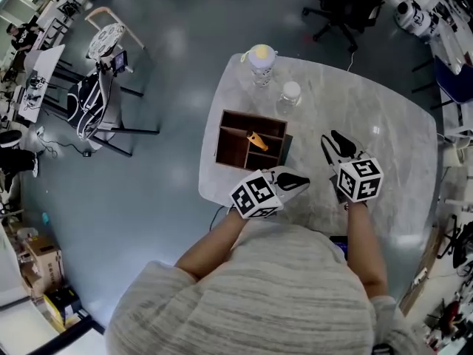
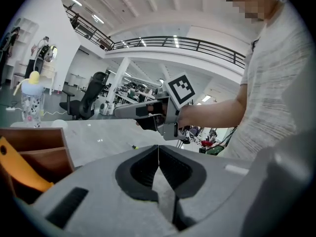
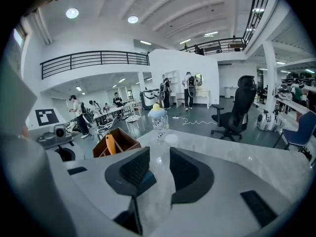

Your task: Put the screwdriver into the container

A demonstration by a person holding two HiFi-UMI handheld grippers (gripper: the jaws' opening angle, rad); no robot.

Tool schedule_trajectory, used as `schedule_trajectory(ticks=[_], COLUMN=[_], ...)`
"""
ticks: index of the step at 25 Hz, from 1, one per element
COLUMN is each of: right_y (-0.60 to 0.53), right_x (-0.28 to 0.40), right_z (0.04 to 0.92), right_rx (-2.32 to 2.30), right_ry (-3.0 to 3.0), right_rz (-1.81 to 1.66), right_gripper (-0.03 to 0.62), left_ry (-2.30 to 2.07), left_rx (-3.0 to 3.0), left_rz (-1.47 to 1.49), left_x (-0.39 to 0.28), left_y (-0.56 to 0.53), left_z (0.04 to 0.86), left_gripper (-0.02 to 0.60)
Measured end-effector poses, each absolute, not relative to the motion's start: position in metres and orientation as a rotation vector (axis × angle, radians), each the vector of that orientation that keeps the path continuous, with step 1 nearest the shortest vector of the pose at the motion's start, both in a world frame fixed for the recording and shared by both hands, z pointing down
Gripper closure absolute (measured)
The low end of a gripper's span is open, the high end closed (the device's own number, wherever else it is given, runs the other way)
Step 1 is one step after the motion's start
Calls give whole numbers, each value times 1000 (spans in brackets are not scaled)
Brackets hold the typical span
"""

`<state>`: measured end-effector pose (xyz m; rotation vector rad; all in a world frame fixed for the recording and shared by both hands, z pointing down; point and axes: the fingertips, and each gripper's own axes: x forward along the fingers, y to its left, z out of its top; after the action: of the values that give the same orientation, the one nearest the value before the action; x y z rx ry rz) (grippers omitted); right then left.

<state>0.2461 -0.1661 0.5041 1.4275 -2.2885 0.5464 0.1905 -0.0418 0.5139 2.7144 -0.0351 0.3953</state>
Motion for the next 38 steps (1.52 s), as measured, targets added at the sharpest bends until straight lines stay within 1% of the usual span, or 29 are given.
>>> schedule_trajectory(ticks=[8, 17, 30, 38], right_y=[-153, -135, -113, -99], right_x=[306, 369, 426, 445], right_z=[521, 562, 622, 665], right_rx=[1496, 1558, 1589, 1566], right_ry=[-2201, -2075, -1927, -1830], right_rz=[591, 670, 816, 909], right_gripper=[482, 482, 480, 480], left_ry=[62, 111, 154, 150], left_rx=[2717, 2703, 2679, 2662], left_rz=[400, 396, 411, 426], left_x=[238, 280, 326, 339], left_y=[-42, -43, -46, -51], left_z=[517, 525, 539, 550], left_gripper=[566, 566, 566, 566])
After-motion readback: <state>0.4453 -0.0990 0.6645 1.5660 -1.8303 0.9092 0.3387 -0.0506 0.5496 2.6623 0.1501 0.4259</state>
